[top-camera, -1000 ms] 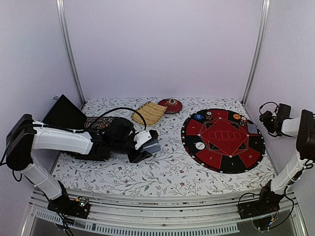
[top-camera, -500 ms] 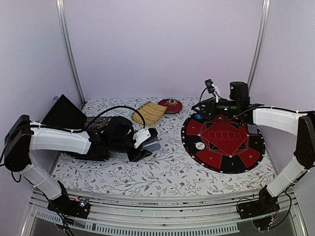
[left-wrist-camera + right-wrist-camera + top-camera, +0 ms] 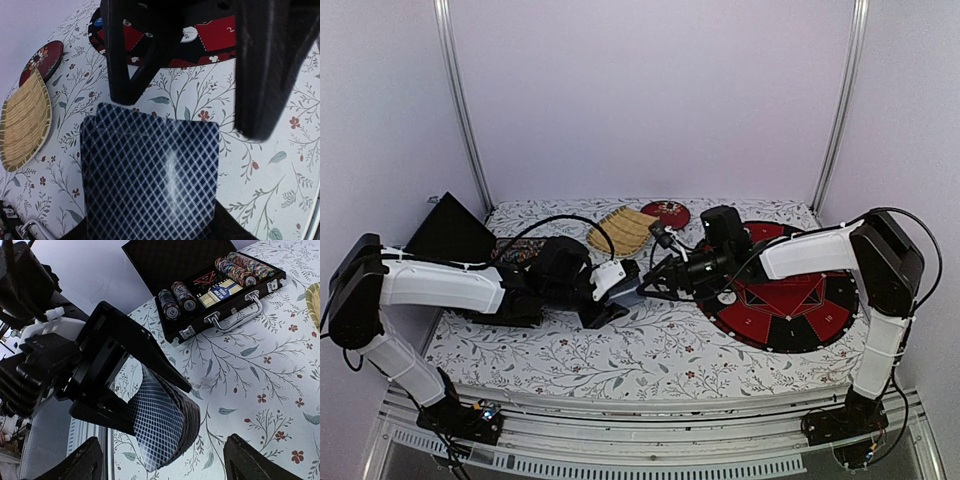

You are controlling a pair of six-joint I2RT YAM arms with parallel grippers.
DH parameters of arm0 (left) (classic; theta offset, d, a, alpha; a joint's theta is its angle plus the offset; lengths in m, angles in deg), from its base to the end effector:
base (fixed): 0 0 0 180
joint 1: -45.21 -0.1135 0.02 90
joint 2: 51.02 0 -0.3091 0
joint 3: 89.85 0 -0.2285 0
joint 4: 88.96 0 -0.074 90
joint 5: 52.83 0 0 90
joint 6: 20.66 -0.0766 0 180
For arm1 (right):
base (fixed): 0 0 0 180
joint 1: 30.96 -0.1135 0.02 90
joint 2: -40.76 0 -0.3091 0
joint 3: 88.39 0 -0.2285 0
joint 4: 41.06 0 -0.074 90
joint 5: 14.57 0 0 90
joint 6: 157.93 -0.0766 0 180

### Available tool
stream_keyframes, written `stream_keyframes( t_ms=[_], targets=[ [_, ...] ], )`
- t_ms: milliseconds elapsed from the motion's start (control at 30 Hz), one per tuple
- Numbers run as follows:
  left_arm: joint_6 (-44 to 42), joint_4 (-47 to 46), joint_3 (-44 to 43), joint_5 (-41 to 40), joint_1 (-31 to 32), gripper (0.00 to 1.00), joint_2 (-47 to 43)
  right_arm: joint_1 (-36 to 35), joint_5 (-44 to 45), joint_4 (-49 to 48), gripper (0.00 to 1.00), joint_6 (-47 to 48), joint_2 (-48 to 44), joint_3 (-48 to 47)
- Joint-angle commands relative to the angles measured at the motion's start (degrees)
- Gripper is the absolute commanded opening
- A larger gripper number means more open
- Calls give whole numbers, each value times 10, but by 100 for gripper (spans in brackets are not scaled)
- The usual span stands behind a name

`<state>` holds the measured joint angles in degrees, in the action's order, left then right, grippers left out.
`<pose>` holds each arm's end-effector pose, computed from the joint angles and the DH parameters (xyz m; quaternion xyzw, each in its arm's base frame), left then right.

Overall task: Distribute texas hold em gaming equipment
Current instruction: Pick up the poker card from the face-down deck piles.

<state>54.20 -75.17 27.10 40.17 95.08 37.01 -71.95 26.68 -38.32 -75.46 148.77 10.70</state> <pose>0.2121 -0.2578 0.2317 0.4939 0.7541 -0.1515 0.4054 0.2845 0.3235 0.2414 -0.4250 0.6953 0.5132 0.2695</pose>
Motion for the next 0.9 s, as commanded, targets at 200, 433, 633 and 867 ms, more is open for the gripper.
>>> stream_keyframes(
  t_ms=[200, 433, 633, 867],
  targets=[
    [5, -25, -3, -1, -8, 57, -14, -23, 31, -53, 82, -45, 85, -75],
    [2, -23, 0, -6, -8, 57, -17, -23, 73, -15, 73, -23, 74, -73],
    [2, -22, 3, -7, -8, 56, -17, -17, 105, 13, 63, 7, 39, -52],
    [0, -17, 2, -10, -8, 56, -12, -12, 108, 48, 56, 24, 17, -53]
  ],
)
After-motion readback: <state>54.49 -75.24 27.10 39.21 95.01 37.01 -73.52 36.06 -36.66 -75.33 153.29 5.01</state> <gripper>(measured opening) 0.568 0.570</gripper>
